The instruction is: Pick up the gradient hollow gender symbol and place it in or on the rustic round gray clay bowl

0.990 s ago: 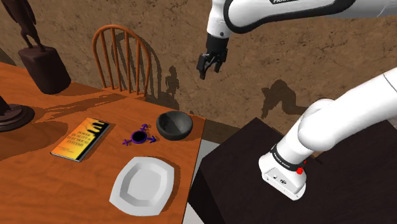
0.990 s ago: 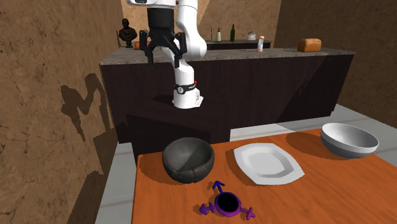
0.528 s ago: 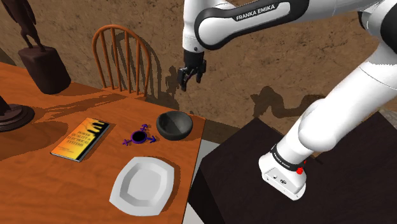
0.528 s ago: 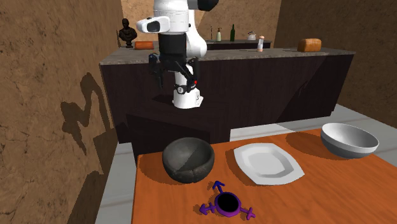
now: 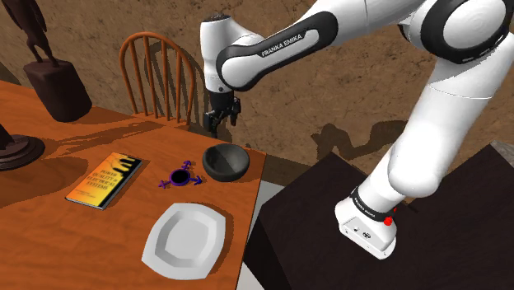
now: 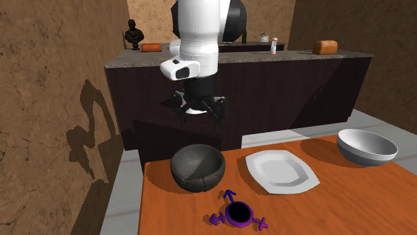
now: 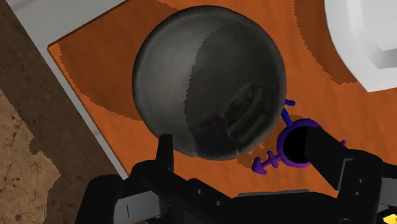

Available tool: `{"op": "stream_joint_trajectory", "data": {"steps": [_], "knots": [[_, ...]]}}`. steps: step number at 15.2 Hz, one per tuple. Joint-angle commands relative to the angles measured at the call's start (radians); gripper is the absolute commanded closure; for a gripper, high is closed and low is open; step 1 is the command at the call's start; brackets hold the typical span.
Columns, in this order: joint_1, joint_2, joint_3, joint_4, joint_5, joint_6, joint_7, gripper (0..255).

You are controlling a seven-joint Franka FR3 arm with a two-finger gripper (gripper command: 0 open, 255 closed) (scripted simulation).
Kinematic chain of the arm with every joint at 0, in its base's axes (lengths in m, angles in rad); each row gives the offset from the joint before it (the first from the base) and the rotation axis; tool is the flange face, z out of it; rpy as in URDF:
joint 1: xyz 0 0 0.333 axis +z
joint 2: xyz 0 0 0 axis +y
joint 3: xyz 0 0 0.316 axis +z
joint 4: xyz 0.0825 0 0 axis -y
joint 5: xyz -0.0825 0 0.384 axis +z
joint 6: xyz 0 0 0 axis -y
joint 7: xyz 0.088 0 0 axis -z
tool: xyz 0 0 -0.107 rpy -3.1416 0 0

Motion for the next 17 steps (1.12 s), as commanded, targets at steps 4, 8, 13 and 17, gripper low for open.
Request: {"op": "stream_joint_trajectory", "data": {"steps": [4, 8, 13, 17], "knots": [[0.059, 0.2, 0.002, 0.149, -0.06, -0.003, 0.05, 0], [0.113, 0.36, -0.007, 0.29, -0.098, -0.023, 0.074, 0], [0.188, 0.566, -0.02, 0.501, -0.13, -0.071, 0.085, 0], [0.253, 0.745, -0.031, 0.714, -0.145, -0.134, 0.08, 0]]}}
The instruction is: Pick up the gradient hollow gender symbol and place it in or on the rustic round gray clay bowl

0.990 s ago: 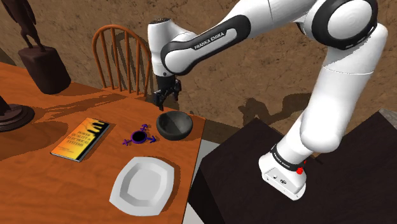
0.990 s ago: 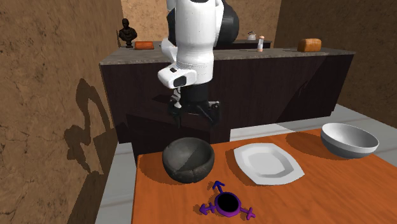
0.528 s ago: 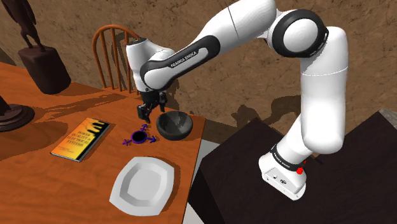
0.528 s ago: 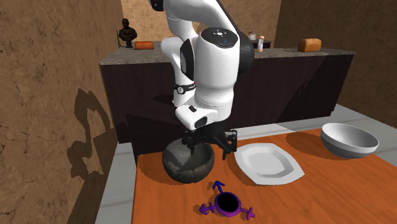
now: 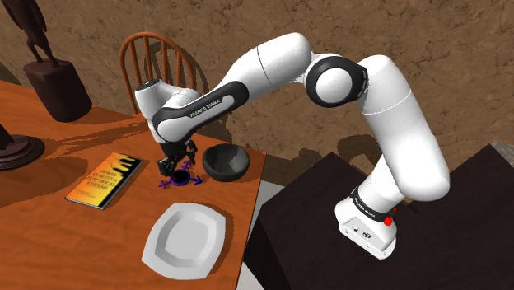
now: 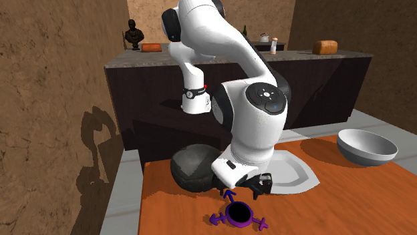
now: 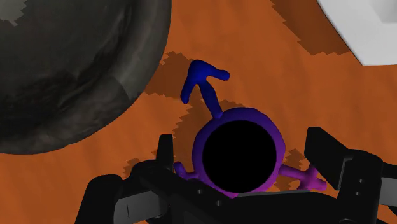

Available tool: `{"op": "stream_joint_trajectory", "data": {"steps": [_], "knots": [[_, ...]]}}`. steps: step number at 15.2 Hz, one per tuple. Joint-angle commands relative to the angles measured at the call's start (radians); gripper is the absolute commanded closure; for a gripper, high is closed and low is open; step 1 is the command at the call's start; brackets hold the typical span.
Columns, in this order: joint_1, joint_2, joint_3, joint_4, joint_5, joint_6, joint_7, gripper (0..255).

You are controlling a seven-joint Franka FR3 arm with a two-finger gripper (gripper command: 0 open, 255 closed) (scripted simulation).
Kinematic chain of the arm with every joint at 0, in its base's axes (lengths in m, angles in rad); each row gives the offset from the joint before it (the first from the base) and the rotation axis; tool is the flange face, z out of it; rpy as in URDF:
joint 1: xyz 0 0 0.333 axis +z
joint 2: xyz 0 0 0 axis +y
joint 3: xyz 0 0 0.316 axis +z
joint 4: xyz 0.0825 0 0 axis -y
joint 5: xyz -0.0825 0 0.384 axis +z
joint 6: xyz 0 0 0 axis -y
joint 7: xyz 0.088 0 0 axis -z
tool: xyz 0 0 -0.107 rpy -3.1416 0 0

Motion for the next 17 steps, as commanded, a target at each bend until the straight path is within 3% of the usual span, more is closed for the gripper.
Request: {"op": "stream_joint_trajectory", "data": {"steps": [1, 8, 16, 17], "knots": [[0.02, 0.051, -0.003, 0.061, -0.003, -0.018, -0.001, 0], [0.019, 0.087, -0.012, 0.018, -0.015, 0.06, 0.007, 0], [0.019, 0.087, -0.012, 0.018, -0.015, 0.06, 0.007, 0], [0.019, 0.087, -0.012, 0.018, -0.015, 0.06, 0.007, 255]]}}
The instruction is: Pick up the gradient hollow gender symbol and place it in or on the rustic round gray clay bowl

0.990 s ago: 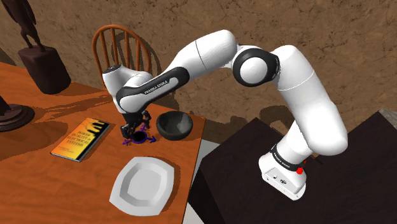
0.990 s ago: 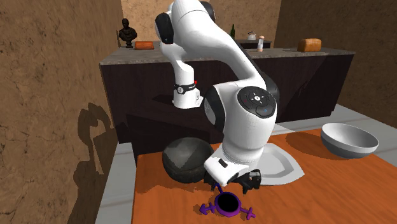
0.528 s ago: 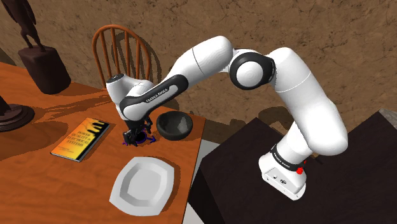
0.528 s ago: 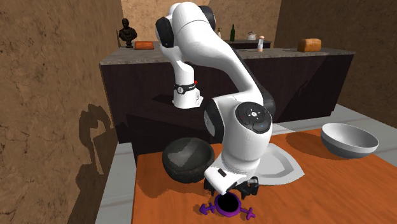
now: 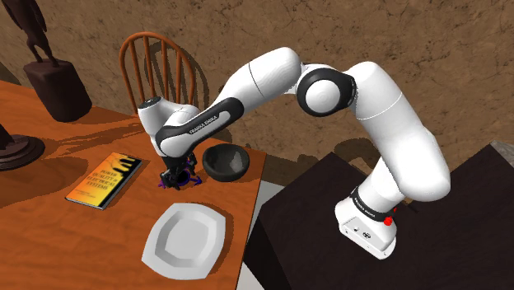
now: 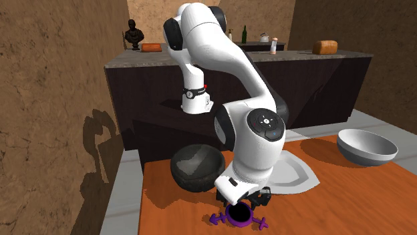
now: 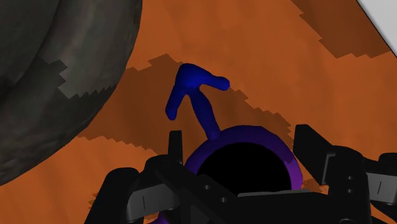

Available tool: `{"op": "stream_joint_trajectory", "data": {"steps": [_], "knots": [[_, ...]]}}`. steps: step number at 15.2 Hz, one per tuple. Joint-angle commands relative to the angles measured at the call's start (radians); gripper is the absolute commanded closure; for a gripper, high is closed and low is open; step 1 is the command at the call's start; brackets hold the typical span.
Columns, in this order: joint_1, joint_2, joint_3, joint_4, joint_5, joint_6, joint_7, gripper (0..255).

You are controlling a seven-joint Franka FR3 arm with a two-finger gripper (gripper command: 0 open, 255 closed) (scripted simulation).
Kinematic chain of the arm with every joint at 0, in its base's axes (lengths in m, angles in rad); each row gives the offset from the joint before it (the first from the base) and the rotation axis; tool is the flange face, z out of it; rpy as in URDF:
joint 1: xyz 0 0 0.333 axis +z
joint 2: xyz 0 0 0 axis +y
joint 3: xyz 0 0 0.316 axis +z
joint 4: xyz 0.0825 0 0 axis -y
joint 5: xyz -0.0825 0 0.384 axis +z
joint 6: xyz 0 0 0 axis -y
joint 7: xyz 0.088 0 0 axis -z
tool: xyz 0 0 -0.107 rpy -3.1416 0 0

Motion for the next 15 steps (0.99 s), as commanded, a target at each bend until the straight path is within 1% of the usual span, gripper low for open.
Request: {"op": "stream_joint_trajectory", "data": {"steps": [1, 9, 15], "knots": [[0.0, 0.0, 0.0, 0.0, 0.0, 0.0, 0.0, 255], [0.0, 0.0, 0.0, 0.0, 0.0, 0.0, 0.0, 255], [-0.009, -0.061, 0.011, -0.025, 0.01, -0.037, -0.001, 255]]}}
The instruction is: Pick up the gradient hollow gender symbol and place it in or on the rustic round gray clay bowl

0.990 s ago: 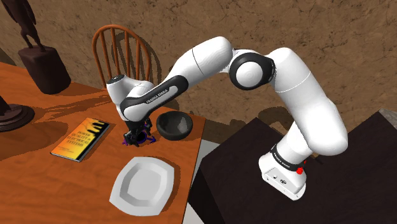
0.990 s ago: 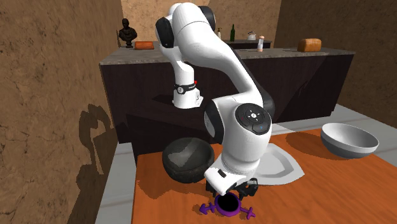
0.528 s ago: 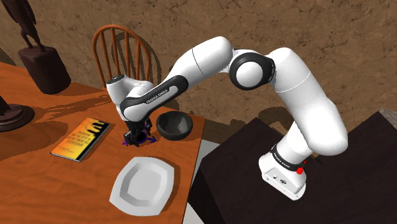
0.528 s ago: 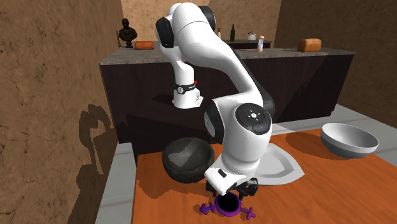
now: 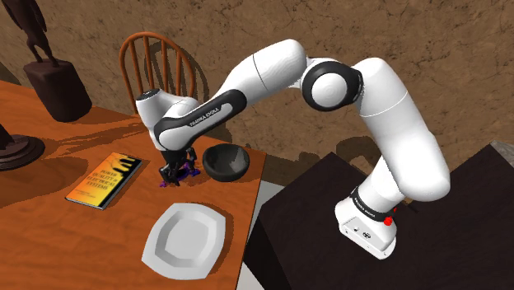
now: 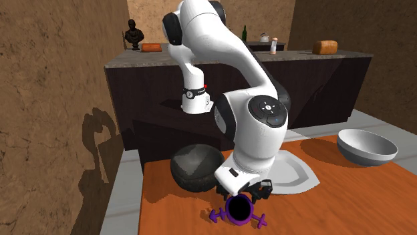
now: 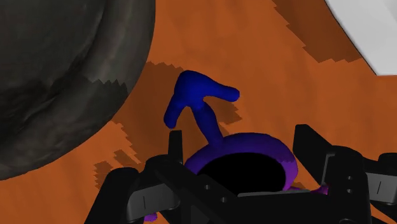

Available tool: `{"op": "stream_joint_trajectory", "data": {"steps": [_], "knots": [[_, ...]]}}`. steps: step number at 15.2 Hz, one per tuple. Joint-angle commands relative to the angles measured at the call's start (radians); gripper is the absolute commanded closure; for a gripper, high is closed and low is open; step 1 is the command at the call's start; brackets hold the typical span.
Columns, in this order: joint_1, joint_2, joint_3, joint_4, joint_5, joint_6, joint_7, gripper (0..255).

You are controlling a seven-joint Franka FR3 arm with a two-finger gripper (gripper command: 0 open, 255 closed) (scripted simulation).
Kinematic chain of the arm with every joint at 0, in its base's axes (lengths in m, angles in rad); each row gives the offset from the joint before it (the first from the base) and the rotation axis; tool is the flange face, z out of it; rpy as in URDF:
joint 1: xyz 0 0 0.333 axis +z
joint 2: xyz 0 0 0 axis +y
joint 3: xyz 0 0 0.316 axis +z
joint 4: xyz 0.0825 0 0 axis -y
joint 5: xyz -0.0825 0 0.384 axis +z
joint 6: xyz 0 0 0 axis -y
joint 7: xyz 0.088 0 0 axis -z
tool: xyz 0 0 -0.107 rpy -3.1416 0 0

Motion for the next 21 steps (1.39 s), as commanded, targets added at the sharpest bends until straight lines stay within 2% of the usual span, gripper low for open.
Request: {"op": "stream_joint_trajectory", "data": {"steps": [1, 21], "knots": [[-0.002, -0.018, 0.004, -0.005, 0.003, -0.013, 0.0, 255], [-0.023, -0.183, 0.036, -0.01, 0.04, -0.171, -0.009, 255]]}}
